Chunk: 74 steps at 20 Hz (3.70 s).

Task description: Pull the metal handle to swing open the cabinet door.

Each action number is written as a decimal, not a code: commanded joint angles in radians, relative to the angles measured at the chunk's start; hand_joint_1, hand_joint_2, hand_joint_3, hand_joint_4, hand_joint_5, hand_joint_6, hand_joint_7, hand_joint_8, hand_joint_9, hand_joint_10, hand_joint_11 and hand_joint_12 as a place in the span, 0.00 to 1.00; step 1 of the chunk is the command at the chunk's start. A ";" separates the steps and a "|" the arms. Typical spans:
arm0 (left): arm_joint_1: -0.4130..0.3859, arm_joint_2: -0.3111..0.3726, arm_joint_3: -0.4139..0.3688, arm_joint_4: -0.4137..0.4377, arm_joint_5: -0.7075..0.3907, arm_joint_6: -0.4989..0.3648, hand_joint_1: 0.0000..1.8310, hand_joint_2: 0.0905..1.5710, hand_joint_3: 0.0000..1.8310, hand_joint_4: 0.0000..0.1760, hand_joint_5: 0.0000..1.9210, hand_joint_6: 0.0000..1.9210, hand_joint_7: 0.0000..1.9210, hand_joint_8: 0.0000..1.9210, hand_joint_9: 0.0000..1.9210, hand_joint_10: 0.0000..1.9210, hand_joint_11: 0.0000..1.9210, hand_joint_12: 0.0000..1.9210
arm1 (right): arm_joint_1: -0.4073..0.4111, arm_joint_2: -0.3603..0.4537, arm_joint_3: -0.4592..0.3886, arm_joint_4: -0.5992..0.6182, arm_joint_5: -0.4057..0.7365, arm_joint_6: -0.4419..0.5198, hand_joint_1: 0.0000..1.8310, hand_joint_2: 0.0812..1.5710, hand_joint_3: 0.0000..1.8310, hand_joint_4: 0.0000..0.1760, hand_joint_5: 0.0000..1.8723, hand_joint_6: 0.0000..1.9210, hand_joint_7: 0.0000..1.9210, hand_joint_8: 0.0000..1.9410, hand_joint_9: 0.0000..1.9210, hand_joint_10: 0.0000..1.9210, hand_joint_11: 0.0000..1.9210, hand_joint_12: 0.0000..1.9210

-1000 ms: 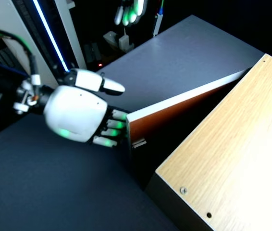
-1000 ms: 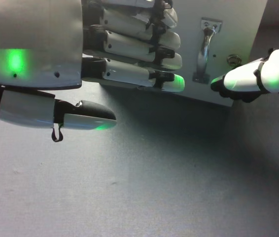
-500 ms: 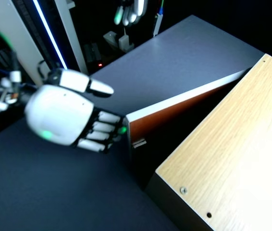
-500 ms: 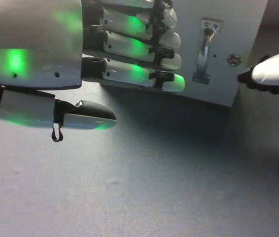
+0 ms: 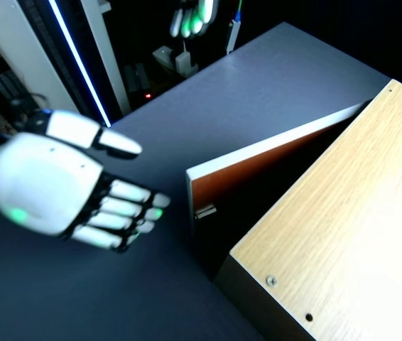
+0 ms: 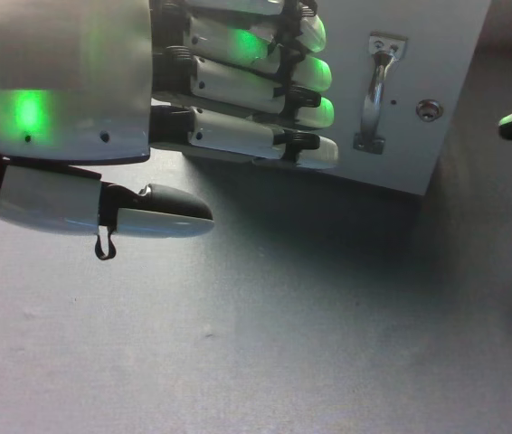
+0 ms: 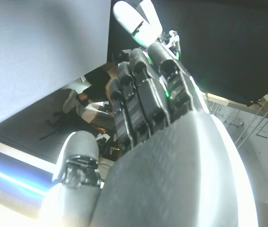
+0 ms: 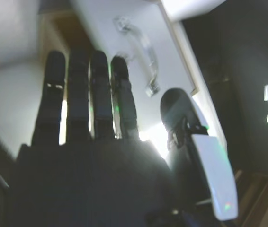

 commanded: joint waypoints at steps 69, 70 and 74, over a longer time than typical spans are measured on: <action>-0.010 0.005 0.000 -0.100 -0.025 0.008 0.00 1.00 0.03 0.00 0.22 0.00 0.24 0.00 0.23 0.00 0.06 0.39 | 0.001 -0.307 0.254 0.123 -0.097 0.242 0.00 1.00 0.02 0.00 0.22 0.00 0.22 0.00 0.20 0.00 0.00 0.52; -0.010 0.005 0.000 -0.100 -0.025 0.008 0.00 1.00 0.03 0.00 0.22 0.00 0.24 0.00 0.22 0.00 0.06 0.39 | 0.000 -0.305 0.245 0.123 -0.100 0.242 0.00 1.00 0.02 0.00 0.22 0.00 0.22 0.00 0.20 0.00 0.00 0.52; -0.010 0.005 0.000 -0.100 -0.025 0.008 0.00 1.00 0.03 0.00 0.22 0.00 0.24 0.00 0.22 0.00 0.05 0.39 | -0.002 -0.294 0.201 0.122 -0.110 0.242 0.00 1.00 0.02 0.00 0.22 0.00 0.21 0.00 0.20 0.00 0.00 0.51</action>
